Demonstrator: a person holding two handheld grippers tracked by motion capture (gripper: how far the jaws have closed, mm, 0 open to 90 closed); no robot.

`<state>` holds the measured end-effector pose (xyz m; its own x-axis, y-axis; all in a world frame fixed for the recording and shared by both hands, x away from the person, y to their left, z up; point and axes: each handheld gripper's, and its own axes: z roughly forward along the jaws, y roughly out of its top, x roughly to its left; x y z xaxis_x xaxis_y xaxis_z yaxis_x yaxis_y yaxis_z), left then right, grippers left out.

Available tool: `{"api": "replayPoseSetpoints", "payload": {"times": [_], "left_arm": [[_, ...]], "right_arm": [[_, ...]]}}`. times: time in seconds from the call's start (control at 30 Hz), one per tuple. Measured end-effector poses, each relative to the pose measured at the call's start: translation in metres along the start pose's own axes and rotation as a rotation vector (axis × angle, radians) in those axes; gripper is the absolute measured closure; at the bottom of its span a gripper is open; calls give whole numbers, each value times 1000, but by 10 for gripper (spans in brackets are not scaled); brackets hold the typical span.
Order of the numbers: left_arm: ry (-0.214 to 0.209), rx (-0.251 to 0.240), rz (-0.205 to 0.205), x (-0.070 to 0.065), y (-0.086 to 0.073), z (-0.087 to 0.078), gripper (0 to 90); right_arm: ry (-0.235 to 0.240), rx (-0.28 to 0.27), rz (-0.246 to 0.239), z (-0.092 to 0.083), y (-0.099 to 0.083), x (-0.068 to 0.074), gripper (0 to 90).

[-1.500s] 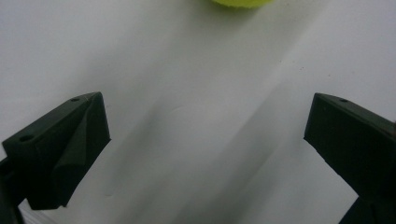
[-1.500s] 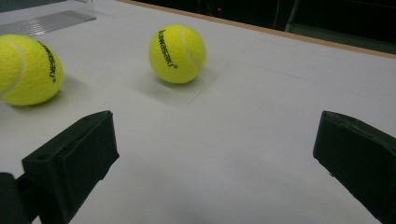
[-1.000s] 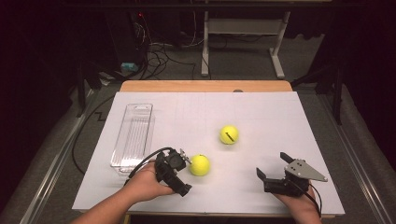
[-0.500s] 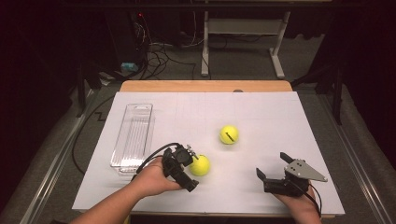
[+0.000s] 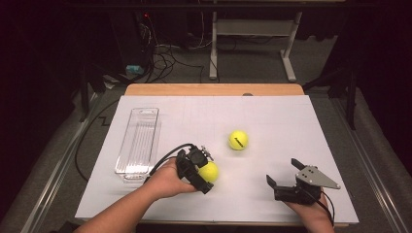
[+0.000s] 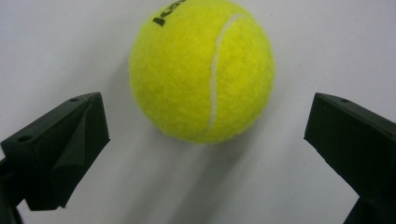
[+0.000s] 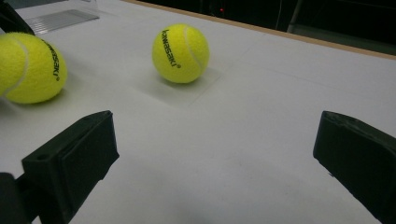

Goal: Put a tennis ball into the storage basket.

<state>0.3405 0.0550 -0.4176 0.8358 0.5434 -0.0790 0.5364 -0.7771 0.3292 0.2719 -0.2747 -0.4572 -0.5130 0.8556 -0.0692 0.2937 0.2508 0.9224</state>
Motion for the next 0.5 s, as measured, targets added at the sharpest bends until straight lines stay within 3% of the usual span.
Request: {"api": "replayPoseSetpoints", "payload": {"times": [0.2, 0.5], "left_arm": [[-19, 4, -16, 6, 4, 4, 6], [-53, 12, -28, 14, 9, 8, 88]], "right_arm": [[1, -2, 2, 0, 0, 0, 0], [1, 0, 3, 0, 0, 0, 0]]}}
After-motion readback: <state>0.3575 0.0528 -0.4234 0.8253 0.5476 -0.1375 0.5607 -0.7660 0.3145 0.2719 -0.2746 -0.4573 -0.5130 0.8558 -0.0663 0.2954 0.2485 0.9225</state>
